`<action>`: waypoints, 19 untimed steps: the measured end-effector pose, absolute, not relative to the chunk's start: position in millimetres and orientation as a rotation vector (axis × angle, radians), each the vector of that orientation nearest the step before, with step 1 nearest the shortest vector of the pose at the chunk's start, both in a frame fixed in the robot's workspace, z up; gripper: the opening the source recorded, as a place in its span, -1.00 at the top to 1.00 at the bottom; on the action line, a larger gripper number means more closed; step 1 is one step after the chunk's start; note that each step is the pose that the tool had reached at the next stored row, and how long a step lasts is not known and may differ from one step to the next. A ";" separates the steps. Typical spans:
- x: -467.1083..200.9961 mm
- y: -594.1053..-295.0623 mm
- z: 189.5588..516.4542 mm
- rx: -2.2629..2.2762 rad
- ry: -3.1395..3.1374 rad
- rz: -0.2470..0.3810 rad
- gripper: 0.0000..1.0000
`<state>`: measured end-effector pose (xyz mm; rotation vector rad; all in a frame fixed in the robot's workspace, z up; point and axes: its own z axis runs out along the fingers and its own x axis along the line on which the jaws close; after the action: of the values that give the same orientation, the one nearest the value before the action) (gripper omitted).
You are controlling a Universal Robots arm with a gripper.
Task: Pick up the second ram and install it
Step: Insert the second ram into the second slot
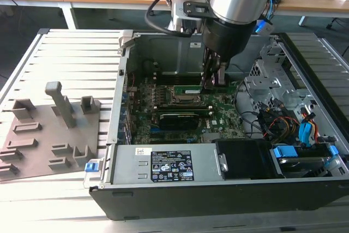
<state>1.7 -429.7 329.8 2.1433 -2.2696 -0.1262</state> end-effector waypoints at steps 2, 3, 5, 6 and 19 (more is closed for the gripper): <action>1.7 -429.7 327.4 2.143 -2.270 -0.126 0.72; 1.7 -429.7 325.1 2.143 -2.270 -0.126 0.72; 1.7 -429.6 323.4 2.143 -2.270 -0.126 0.72; 1.4 -429.1 322.5 2.143 -2.270 -0.126 0.72; -0.2 -409.0 317.6 2.143 -2.270 -0.126 0.72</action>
<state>-0.2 -409.0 317.6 2.1426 -2.2702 -0.1261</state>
